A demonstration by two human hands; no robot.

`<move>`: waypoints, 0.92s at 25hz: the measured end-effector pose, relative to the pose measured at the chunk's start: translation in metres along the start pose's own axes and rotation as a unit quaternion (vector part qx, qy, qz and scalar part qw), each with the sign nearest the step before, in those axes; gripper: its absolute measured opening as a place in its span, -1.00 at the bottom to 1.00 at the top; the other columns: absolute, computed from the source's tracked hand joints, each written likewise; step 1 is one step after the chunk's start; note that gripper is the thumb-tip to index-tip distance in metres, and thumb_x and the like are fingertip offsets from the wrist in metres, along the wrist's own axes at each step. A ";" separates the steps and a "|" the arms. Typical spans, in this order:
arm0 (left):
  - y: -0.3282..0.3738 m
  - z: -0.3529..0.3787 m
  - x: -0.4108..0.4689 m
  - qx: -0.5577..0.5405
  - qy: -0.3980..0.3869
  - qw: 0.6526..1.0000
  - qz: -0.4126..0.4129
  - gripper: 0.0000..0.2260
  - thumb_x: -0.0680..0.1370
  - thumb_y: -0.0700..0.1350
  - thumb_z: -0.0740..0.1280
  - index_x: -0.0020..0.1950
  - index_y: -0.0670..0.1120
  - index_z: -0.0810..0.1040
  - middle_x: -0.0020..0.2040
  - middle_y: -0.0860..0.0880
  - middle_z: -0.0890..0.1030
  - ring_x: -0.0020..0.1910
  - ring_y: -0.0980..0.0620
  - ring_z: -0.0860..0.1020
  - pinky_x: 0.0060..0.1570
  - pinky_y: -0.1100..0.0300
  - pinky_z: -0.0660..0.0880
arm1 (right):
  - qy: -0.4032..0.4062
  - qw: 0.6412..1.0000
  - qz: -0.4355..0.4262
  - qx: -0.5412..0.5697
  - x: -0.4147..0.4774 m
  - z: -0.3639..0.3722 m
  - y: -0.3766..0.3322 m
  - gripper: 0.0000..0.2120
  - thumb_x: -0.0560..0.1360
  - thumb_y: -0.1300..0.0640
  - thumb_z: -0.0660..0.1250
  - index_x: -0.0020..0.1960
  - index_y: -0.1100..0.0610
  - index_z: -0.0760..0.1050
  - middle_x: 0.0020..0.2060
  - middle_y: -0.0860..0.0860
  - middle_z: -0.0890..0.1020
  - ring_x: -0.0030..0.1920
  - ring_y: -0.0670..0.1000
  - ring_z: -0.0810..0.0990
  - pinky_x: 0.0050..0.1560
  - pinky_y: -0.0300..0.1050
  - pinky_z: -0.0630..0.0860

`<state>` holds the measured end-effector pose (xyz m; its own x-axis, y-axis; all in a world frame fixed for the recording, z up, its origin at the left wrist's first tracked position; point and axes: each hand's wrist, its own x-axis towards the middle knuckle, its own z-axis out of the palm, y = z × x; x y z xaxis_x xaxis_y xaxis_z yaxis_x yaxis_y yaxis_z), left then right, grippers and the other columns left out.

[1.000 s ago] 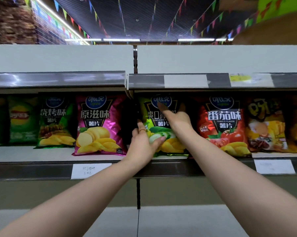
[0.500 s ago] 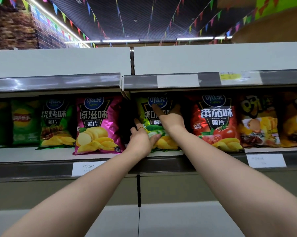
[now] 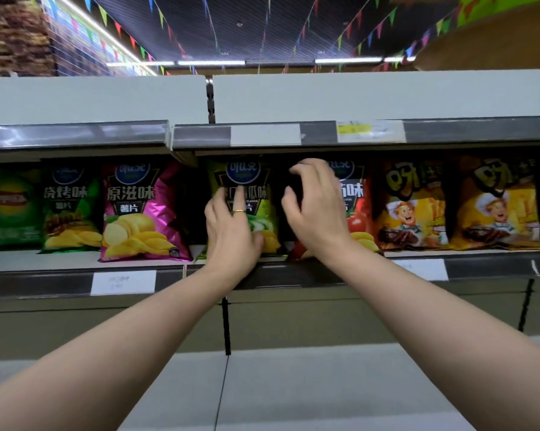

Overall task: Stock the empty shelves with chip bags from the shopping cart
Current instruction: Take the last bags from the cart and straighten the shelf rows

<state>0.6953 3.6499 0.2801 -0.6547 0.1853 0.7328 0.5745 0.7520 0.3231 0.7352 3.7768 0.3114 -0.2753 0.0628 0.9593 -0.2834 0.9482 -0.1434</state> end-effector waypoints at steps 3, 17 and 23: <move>0.026 0.013 -0.013 -0.036 -0.017 0.999 0.011 -0.33 0.53 -0.09 0.32 0.53 -0.13 0.05 0.52 -0.20 -0.04 0.48 -0.17 -0.06 0.45 -0.01 -0.03 | 0.036 0.997 0.025 -0.056 -0.011 -0.016 0.038 -0.63 0.42 0.12 0.16 0.08 0.34 0.51 0.05 0.28 0.54 0.08 0.28 0.53 0.14 -0.02 0.32; 0.067 0.048 0.005 -0.216 -0.179 0.960 -0.011 -0.27 0.58 0.04 0.24 0.55 -0.05 -0.18 0.46 -0.19 0.18 0.42 -0.12 0.28 0.34 0.20 0.19 | -0.189 0.955 0.230 -0.007 -0.009 -0.019 0.079 -0.48 0.58 -0.13 0.11 0.46 0.10 0.19 0.40 0.16 0.21 0.41 0.19 0.19 0.32 0.07 0.25; 0.059 0.056 0.020 -0.243 -0.222 0.944 -0.019 -0.18 0.55 0.03 0.30 0.54 -0.05 -0.26 0.51 -0.10 0.15 0.45 -0.04 0.24 0.38 0.21 0.15 | -0.136 0.924 0.335 0.123 -0.027 -0.029 0.094 -0.14 0.45 -0.18 0.32 0.51 0.18 -0.04 0.39 0.17 0.34 0.39 0.12 0.33 0.35 -0.08 0.26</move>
<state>0.6889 3.7335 0.2804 -0.7591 0.4923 0.4260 0.6328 0.4046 0.6602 0.7430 3.8728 0.2791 -0.6760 0.4977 0.5434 -0.1574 0.6229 -0.7663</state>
